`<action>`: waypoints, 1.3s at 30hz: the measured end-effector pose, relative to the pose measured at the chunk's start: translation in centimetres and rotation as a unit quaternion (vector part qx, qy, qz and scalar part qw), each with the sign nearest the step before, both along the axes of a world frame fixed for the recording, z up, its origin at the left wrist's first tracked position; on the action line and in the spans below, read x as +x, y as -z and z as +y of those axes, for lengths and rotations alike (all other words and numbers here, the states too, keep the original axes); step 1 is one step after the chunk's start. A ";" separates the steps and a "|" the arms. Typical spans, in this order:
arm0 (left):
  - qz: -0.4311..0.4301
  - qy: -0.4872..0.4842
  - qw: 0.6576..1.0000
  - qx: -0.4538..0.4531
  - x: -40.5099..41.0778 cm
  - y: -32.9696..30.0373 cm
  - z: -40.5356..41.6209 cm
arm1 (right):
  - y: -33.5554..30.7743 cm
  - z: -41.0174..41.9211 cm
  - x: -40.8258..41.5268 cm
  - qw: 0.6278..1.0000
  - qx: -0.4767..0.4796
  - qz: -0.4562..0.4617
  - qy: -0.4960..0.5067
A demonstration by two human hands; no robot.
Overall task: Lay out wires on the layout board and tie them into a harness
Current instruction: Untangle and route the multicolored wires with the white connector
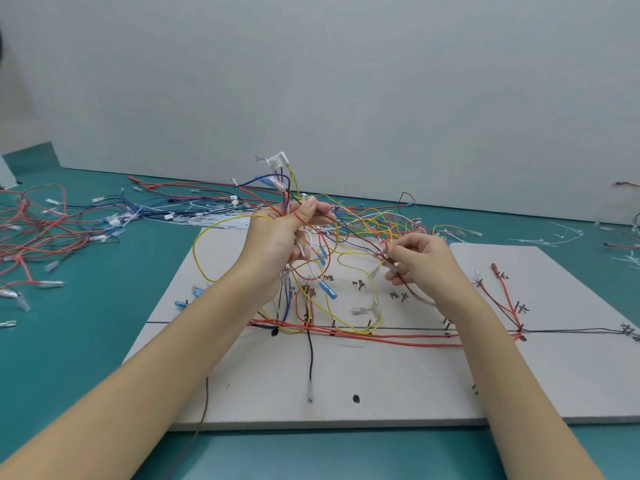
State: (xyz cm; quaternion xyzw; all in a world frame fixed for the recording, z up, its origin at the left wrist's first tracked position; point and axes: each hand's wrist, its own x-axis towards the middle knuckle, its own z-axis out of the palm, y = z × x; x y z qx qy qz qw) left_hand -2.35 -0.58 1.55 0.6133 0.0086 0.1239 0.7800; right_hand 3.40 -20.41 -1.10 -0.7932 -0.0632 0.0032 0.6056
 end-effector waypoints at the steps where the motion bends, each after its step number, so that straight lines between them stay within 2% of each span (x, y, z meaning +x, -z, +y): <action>1: 0.000 -0.008 1.000 0.005 0.0 0.0 0.0 | 0.0 -0.1 0.1 1.000 -0.005 0.000 0.010; 7: -0.012 -0.039 0.999 0.006 -0.1 -0.1 -0.1 | 0.0 -0.8 0.5 0.998 0.016 0.044 0.039; 13: -0.007 -0.047 0.999 0.018 -0.2 0.0 -0.3 | -0.1 -1.0 0.6 0.997 0.019 0.044 0.065; 18: 0.010 -0.043 0.999 0.001 0.0 0.1 0.1 | -0.9 -1.8 0.4 0.993 0.082 0.080 -0.009; 21: 0.018 -0.044 0.999 -0.009 0.2 0.2 0.2 | -1.0 -1.6 0.0 0.991 0.070 0.091 -0.066; 24: 0.019 -0.041 0.999 -0.018 0.2 0.2 0.2 | -1.1 -1.6 -0.1 0.992 0.043 0.095 -0.074; 33: 0.015 -0.038 0.999 -0.011 0.2 0.4 0.0 | -0.7 -1.7 0.2 0.998 0.003 0.046 -0.038; 39: 0.012 -0.042 0.999 0.004 0.3 0.4 0.0 | -0.5 -1.8 0.5 0.995 0.078 0.055 0.001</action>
